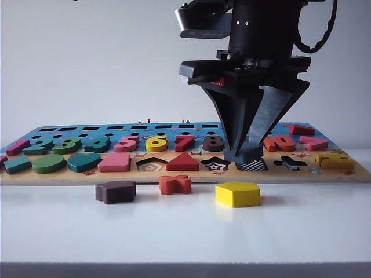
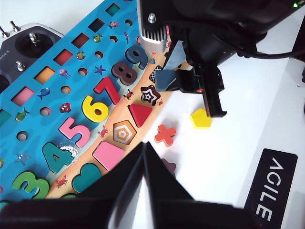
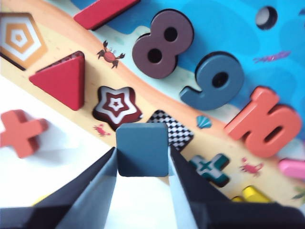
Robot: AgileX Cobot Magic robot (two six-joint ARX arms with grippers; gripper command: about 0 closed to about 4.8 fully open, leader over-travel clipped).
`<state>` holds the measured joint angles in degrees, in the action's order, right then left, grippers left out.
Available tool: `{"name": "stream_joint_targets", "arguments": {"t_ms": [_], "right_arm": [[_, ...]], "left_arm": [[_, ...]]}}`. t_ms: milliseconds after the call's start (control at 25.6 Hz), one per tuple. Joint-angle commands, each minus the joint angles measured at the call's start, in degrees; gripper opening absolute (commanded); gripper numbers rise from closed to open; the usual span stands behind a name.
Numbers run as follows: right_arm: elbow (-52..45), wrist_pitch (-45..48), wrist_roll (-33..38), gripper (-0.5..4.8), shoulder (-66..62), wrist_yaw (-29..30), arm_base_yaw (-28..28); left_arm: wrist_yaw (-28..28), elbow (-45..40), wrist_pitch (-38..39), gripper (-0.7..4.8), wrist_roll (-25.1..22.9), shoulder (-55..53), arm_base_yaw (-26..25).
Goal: Insert the cube into the slot.
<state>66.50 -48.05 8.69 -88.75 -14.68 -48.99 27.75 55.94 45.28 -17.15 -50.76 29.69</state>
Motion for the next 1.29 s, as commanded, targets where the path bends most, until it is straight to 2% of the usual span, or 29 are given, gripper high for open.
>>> {"name": "stream_joint_targets", "arguments": {"t_ms": [39, 351, 586, 937, 1288], "right_arm": [[0.35, 0.48, -15.98, 0.70, 0.31, -0.57, 1.40], [0.39, 0.87, -34.49, 0.18, 1.03, 1.01, 2.86], [0.39, 0.33, -37.51, -0.05, 1.25, 5.92, 3.06], [0.39, -2.19, -42.38, -0.05, 1.36, 5.42, 3.06], [0.42, 0.28, -51.69, -0.06, 1.36, 2.64, 3.08]], "left_arm": [[0.02, 0.20, -0.44, 0.17, -0.44, 0.09, 0.07], [0.02, 0.20, -0.42, 0.17, -0.44, 0.09, 0.07], [0.02, 0.20, -0.42, 0.17, -0.44, 0.09, 0.07], [0.02, 0.20, -0.42, 0.17, -0.44, 0.09, 0.07], [0.02, 0.20, -0.42, 0.17, -0.42, 0.09, 0.07]]}}
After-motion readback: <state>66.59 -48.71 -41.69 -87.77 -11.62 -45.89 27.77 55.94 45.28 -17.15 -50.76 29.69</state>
